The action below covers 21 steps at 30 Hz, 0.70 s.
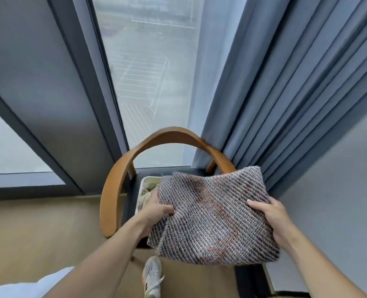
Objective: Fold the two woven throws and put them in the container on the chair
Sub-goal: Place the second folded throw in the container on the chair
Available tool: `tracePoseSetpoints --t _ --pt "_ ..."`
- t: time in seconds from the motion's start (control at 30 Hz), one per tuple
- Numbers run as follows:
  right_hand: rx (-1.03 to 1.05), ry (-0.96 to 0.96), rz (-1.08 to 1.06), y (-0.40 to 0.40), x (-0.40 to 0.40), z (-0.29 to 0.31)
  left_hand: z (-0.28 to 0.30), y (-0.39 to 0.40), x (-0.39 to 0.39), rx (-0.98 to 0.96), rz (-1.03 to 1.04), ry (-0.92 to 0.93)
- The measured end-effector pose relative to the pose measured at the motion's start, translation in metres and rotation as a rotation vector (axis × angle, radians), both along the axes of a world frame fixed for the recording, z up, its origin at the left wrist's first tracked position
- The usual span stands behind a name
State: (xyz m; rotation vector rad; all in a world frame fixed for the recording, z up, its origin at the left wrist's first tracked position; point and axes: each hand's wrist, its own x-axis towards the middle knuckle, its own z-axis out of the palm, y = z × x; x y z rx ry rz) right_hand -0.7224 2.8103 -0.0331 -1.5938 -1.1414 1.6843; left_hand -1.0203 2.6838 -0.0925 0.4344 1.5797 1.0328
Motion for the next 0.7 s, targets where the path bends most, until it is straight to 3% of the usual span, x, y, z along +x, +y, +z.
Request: tracePoseSetpoints --t 0.23,0.43,0.6,0.7 --pt "-0.137 -0.133 -0.099 0.047 -0.05 -0.051 -0.056 0.057 -0.052 -0.087 -0.102 -0.047" --pt "-0.197 -0.25 -0.047 0.074 -0.102 -0.112 -0.099 0.068 -0.09 -0.21 -0.132 0.064" --pt "-0.166 -0.424 0.121 0.083 -0.132 -0.171 -0.128 0.071 -0.084 -0.398 -0.13 0.37" --pt "-0.125 -0.544 0.173 0.086 -0.144 -0.195 -0.145 0.071 -0.079 -0.41 -0.173 0.467"
